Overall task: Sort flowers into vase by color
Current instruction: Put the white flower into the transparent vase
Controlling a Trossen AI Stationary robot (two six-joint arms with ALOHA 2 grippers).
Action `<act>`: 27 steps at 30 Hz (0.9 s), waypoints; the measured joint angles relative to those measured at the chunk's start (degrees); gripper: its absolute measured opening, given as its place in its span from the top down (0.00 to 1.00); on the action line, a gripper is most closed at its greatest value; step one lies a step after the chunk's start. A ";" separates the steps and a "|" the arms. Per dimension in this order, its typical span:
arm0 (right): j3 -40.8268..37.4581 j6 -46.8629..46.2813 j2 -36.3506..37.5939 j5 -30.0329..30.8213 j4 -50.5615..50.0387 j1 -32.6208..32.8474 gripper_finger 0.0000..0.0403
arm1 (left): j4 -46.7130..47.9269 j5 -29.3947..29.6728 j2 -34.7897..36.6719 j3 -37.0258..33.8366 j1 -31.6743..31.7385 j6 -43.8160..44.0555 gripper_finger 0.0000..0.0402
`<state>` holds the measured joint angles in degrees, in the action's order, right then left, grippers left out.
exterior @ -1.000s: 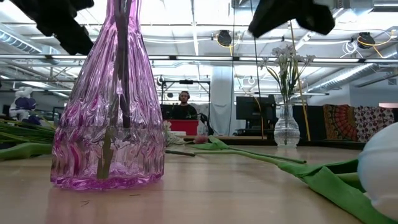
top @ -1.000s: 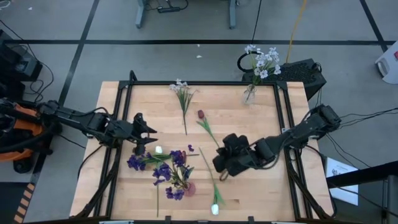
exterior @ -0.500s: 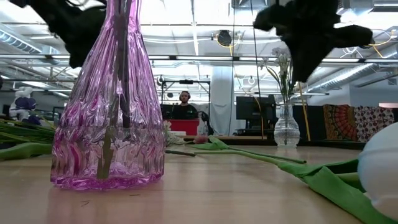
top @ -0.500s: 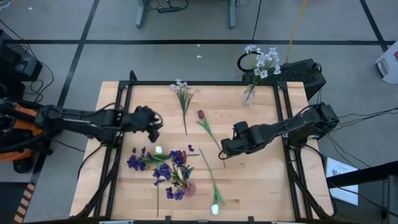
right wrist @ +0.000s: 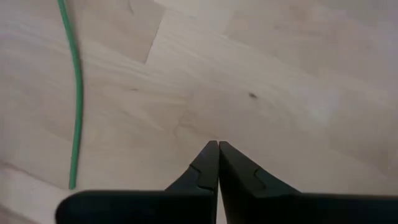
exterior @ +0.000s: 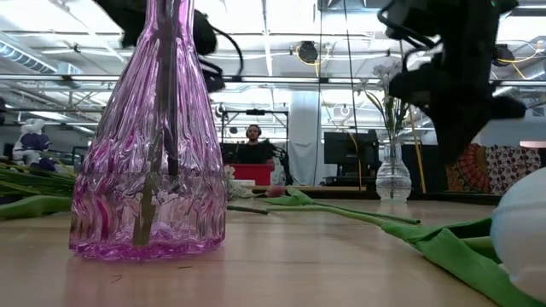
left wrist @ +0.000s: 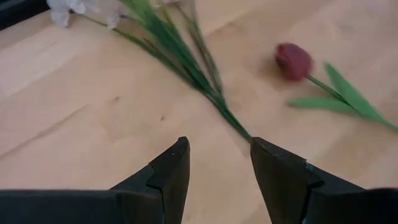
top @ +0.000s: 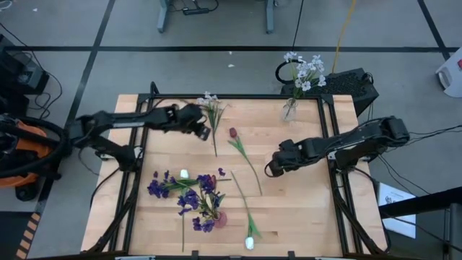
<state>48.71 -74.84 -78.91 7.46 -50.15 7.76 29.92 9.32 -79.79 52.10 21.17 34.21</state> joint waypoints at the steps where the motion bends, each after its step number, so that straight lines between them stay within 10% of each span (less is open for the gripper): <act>1: -2.48 1.03 1.70 -0.35 3.36 -0.67 1.00 | 0.01 0.00 -2.16 1.57 0.92 0.50 0.56; 27: -13.79 26.37 11.82 1.34 16.11 -11.61 0.99 | -2.03 -9.58 -29.88 14.10 5.31 15.05 0.56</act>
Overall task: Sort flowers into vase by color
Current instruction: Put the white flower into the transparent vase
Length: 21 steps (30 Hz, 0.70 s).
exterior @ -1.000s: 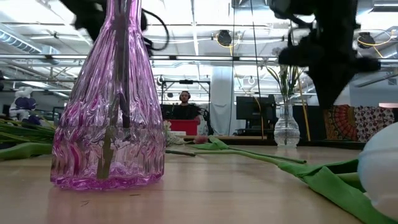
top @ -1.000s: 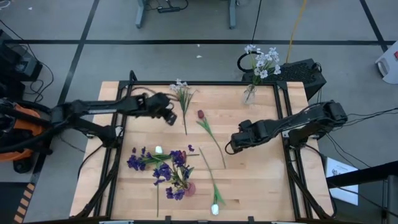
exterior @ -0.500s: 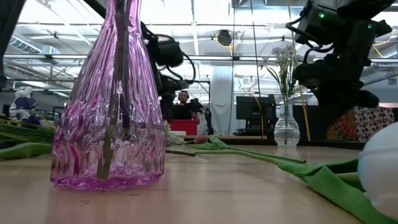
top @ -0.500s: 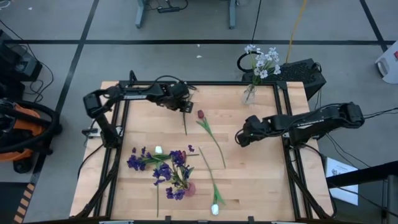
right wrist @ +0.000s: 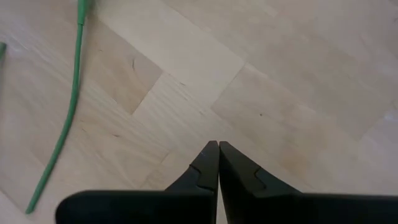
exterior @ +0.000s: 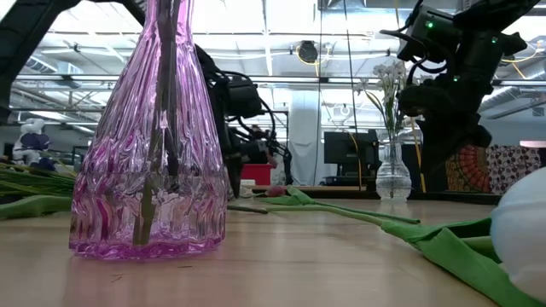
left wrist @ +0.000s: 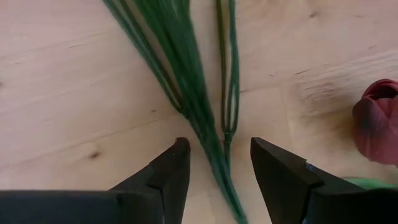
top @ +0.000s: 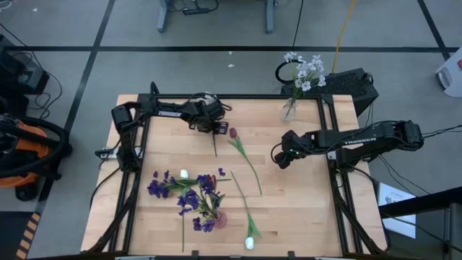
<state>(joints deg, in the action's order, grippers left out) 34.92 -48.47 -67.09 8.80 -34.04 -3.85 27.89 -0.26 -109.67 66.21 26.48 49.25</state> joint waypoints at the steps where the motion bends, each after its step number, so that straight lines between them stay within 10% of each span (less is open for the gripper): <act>1: 0.00 0.24 0.00 0.00 -0.02 0.01 0.99 | -0.04 0.02 -0.52 0.13 0.02 -0.01 0.56; 6: 0.00 0.38 0.00 -0.14 -0.04 0.01 0.99 | 0.73 0.44 -1.41 0.07 0.02 -0.23 0.63; 12: 0.00 0.34 -0.02 0.81 0.19 0.01 0.99 | 0.69 1.05 0.65 0.36 0.02 -4.78 0.96; 21: 0.00 6.11 -0.02 8.87 7.01 0.08 0.99 | -12.02 -0.27 10.91 2.28 0.00 -12.32 0.99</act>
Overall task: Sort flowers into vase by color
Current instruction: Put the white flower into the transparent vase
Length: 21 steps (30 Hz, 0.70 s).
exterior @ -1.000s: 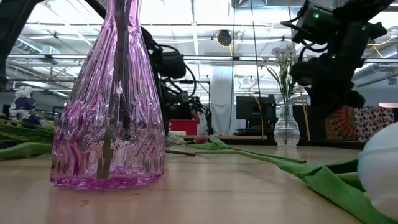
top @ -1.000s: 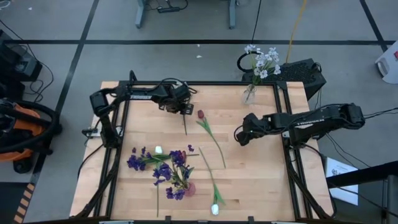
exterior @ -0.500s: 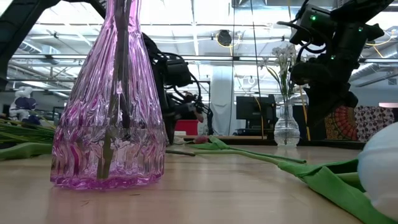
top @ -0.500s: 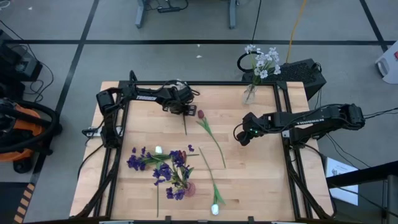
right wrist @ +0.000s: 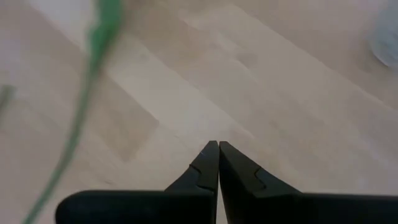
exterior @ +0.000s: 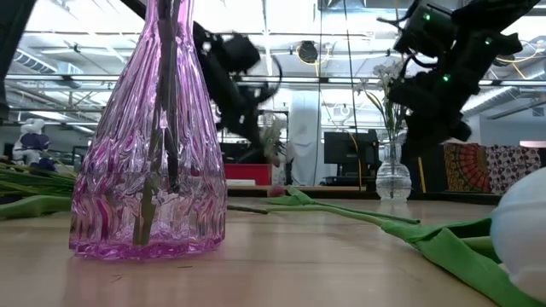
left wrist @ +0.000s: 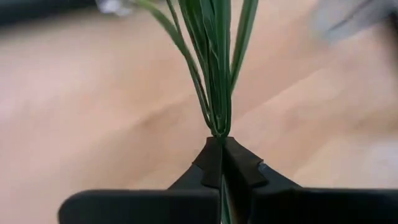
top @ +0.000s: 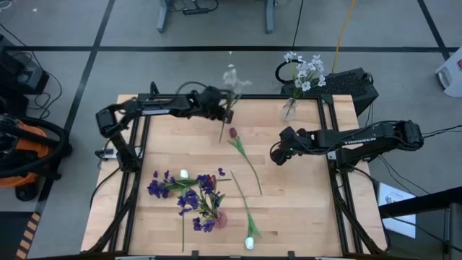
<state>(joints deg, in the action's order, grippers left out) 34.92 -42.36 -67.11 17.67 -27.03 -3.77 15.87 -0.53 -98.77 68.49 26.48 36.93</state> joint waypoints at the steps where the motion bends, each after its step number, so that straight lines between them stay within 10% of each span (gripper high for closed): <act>1: 0.00 1.25 0.00 -0.34 1.95 0.00 0.99 | -2.82 -0.46 1.38 -0.02 -0.12 -1.74 0.99; 21: 1.01 16.73 12.49 -18.06 46.19 -10.40 0.77 | -31.32 -13.61 8.47 0.09 -8.18 -17.28 1.00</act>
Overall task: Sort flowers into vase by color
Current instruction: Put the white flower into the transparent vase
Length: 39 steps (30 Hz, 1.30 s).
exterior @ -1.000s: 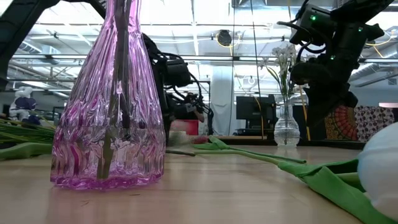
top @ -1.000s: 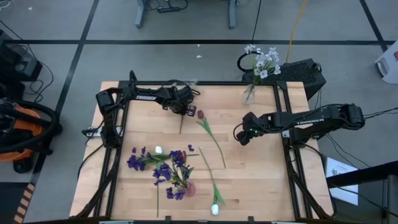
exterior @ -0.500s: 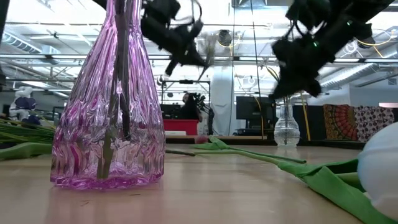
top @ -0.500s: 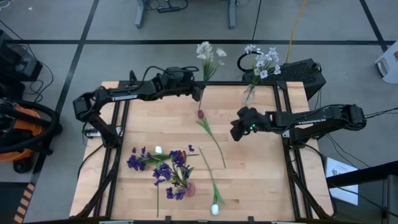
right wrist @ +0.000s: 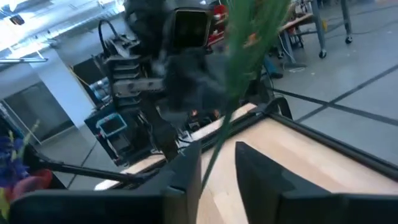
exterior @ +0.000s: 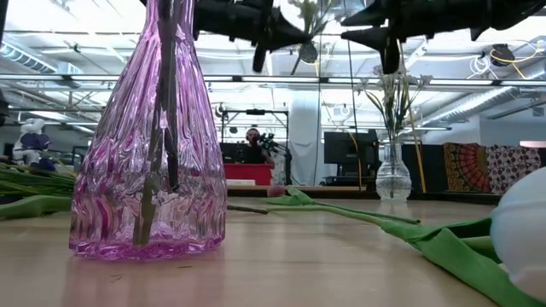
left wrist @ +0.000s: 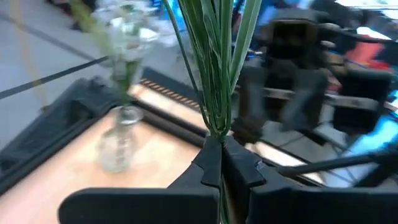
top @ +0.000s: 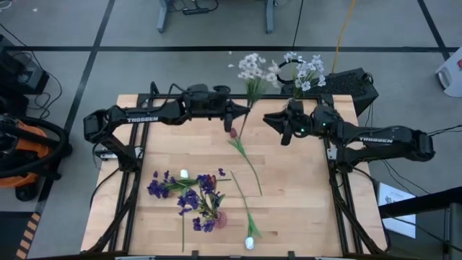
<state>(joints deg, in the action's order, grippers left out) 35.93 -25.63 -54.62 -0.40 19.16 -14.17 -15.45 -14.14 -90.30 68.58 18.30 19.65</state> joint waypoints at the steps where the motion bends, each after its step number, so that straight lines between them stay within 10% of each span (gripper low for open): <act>1: 0.66 -0.01 -0.52 -0.01 -0.01 0.16 0.75 | -1.17 -0.36 0.01 0.00 -0.71 -0.88 1.00; 23: 13.83 5.31 -11.73 -3.12 -0.39 2.72 0.66 | -3.09 0.14 -0.33 0.00 -5.51 -0.88 1.00; 39: 14.16 9.19 -11.79 -0.89 -2.65 2.66 0.98 | -2.66 -0.39 -0.38 0.00 -6.03 -0.73 1.00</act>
<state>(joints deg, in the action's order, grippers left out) 50.09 -16.44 -66.41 -1.29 16.51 -11.51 -18.11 -14.52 -90.67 68.58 12.27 18.92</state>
